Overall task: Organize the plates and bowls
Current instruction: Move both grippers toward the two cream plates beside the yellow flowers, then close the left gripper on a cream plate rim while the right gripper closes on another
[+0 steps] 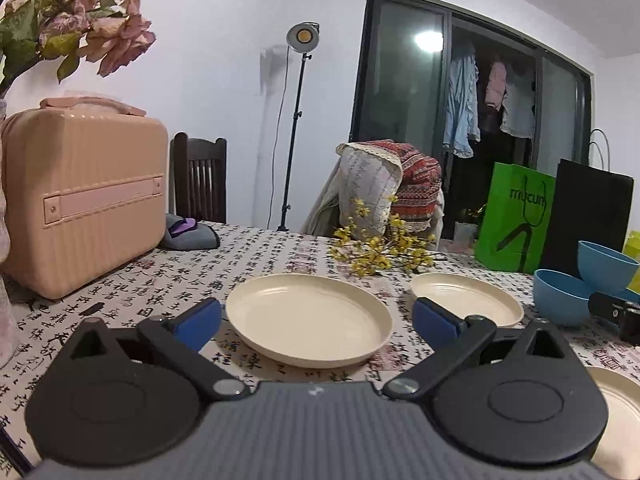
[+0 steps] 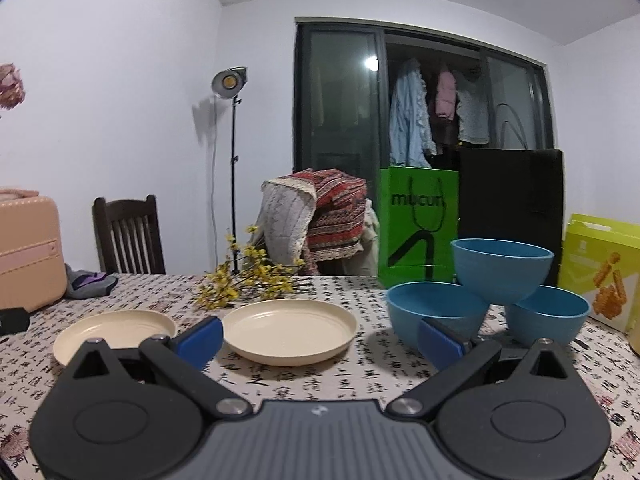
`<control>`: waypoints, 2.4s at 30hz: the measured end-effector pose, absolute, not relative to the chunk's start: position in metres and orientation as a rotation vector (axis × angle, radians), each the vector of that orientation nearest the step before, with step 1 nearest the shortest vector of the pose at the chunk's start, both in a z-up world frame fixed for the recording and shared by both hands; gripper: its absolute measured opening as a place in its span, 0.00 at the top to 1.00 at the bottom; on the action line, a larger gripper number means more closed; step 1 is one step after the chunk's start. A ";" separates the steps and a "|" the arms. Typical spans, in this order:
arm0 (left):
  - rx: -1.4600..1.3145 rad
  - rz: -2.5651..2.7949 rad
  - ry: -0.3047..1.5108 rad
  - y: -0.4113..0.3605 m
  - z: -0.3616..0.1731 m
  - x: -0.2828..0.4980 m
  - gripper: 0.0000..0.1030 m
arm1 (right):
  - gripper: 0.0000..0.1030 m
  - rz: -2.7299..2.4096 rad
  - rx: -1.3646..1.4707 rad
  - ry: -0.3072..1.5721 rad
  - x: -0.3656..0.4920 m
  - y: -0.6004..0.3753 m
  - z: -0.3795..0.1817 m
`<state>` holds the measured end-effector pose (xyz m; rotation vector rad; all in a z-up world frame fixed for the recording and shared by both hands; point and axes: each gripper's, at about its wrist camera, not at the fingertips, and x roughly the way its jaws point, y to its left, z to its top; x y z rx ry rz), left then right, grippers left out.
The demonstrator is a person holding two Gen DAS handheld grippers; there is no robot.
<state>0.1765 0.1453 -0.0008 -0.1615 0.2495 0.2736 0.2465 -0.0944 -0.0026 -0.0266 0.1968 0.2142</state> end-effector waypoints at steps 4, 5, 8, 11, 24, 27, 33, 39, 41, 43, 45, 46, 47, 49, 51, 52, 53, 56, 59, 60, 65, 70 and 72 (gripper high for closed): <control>-0.184 0.276 0.266 0.161 0.001 0.182 0.00 | 0.00 0.237 -0.049 0.207 0.250 -0.076 -0.002; -0.185 0.278 0.267 0.163 0.001 0.183 0.00 | 0.00 0.244 -0.053 0.209 0.251 -0.071 -0.001; -0.191 0.278 0.270 0.172 0.004 0.187 0.00 | 0.00 0.259 -0.065 0.216 0.255 -0.056 0.001; -0.198 0.277 0.273 0.181 0.007 0.192 0.00 | 0.00 0.272 -0.075 0.224 0.258 -0.040 0.003; -0.219 0.276 0.292 0.209 0.023 0.215 0.00 | 0.00 0.304 -0.108 0.281 0.277 0.018 0.015; -0.226 0.276 0.303 0.216 0.024 0.224 0.00 | 0.00 0.306 -0.108 0.300 0.282 0.028 0.015; -0.231 0.288 0.320 0.229 0.024 0.244 0.00 | 0.00 0.295 -0.084 0.327 0.292 0.043 0.014; -0.253 0.303 0.339 0.244 0.025 0.266 0.00 | 0.00 0.276 -0.055 0.362 0.310 0.056 0.014; -0.256 0.316 0.347 0.250 0.026 0.273 0.00 | 0.00 0.266 -0.046 0.373 0.316 0.062 0.013; -0.263 0.329 0.351 0.255 0.025 0.281 0.00 | 0.00 0.260 -0.038 0.383 0.323 0.067 0.013; -0.276 0.337 0.353 0.262 0.022 0.286 0.00 | 0.00 0.255 -0.041 0.389 0.329 0.074 0.011; -0.283 0.341 0.354 0.265 0.020 0.288 0.00 | 0.00 0.250 -0.046 0.390 0.332 0.077 0.011; -0.290 0.347 0.353 0.268 0.017 0.290 0.00 | 0.00 0.246 -0.051 0.392 0.335 0.080 0.010; -0.287 0.378 0.340 0.272 0.011 0.291 0.00 | 0.00 0.241 -0.061 0.397 0.339 0.085 0.008; -0.274 0.405 0.332 0.276 0.004 0.293 0.00 | 0.00 0.238 -0.071 0.400 0.342 0.091 0.006; -0.275 0.408 0.336 0.278 0.001 0.294 0.00 | 0.00 0.237 -0.072 0.401 0.344 0.092 0.004; -0.279 0.406 0.342 0.280 -0.001 0.295 0.00 | 0.00 0.237 -0.071 0.404 0.347 0.095 0.003; -0.278 0.410 0.343 0.286 -0.006 0.294 0.00 | 0.00 0.242 -0.053 0.415 0.354 0.101 -0.001; -0.278 0.422 0.355 0.290 -0.011 0.293 0.00 | 0.00 0.249 -0.047 0.421 0.360 0.110 -0.004; -0.280 0.427 0.361 0.291 -0.013 0.293 0.00 | 0.00 0.253 -0.051 0.418 0.361 0.113 -0.006; -0.309 0.423 0.383 0.297 -0.018 0.295 0.00 | 0.00 0.280 -0.062 0.441 0.370 0.128 -0.015; -0.300 0.417 0.418 0.295 -0.026 0.302 0.00 | 0.01 0.268 -0.060 0.441 0.373 0.134 -0.030; -0.293 0.414 0.432 0.294 -0.029 0.305 0.00 | 0.01 0.267 -0.044 0.446 0.375 0.132 -0.037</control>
